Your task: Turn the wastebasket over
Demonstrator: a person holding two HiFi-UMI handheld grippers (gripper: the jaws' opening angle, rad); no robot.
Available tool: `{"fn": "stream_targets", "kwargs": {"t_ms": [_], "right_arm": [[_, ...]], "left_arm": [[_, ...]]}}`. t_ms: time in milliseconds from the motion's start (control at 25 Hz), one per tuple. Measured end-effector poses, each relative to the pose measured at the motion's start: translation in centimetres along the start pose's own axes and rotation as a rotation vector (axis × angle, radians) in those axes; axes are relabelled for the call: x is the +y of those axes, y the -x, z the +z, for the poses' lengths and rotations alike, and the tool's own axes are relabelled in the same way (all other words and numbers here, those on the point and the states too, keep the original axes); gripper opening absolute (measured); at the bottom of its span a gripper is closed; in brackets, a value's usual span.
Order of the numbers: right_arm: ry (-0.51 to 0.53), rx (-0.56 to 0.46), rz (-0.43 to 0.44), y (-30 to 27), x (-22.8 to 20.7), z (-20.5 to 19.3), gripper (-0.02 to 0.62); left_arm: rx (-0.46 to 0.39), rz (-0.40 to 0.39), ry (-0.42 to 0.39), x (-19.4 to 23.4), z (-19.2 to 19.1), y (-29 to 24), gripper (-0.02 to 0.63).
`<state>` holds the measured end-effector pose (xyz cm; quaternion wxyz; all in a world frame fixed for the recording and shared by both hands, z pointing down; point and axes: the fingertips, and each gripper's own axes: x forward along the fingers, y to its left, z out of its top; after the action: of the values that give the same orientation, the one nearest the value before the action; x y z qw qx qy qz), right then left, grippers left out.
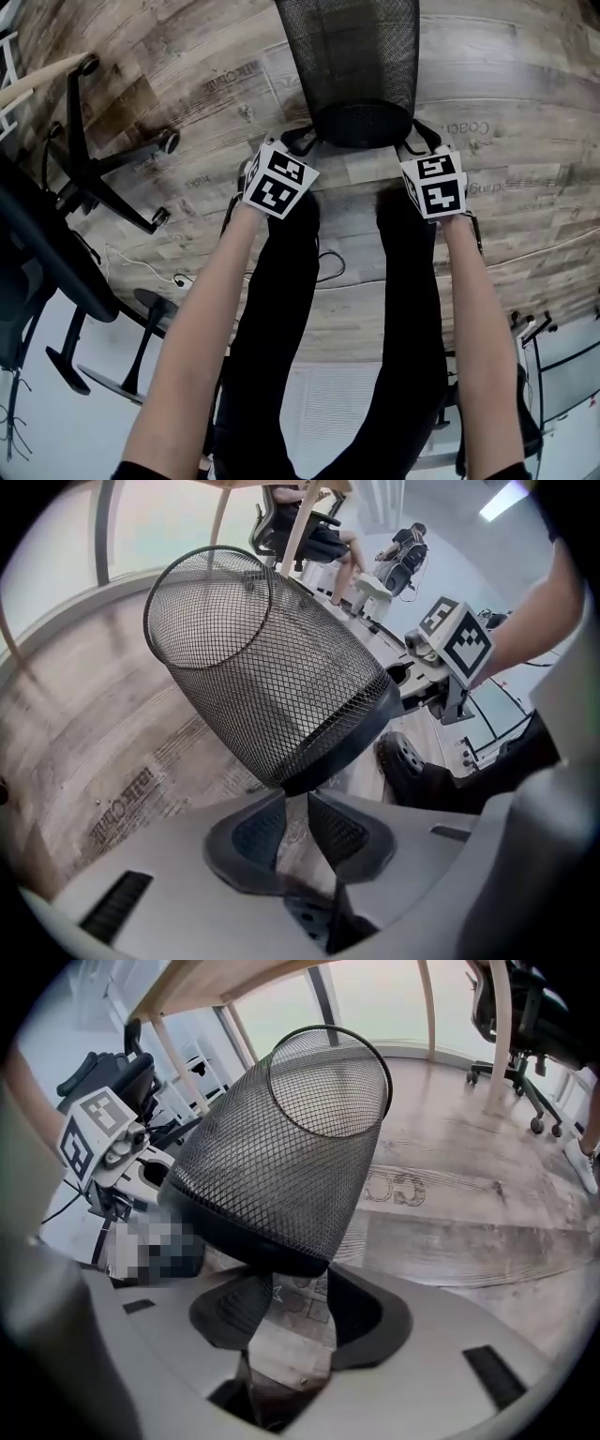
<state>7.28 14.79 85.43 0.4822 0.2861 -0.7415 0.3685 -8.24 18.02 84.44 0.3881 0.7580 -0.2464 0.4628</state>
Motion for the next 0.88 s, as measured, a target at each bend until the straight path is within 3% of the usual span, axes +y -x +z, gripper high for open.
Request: {"fn": "stream_targets", "kwargs": {"t_ms": [200,400,640,880], "right_arm": [[0.024,0.014,0.042,2.6,1.2,-0.5,0.198],[-0.197,-0.063,0.098,6.1,2.5,1.1,0.273],[-0.353,-0.122,0.071,7.2,3.6,4.3,0.341],[-0.380,-0.122,0.010,5.5,3.4,6.9,0.364]], "left_arm": [[0.025,-0.005,0.014,-0.6,0.1,0.8,0.066],[0.018,-0.017,0.026,-1.4,1.2,2.0,0.063],[0.008,-0.032,0.046,-2.0,1.4,3.3,0.061],[0.018,-0.038,0.042,-1.6,0.7,4.1,0.061]]}}
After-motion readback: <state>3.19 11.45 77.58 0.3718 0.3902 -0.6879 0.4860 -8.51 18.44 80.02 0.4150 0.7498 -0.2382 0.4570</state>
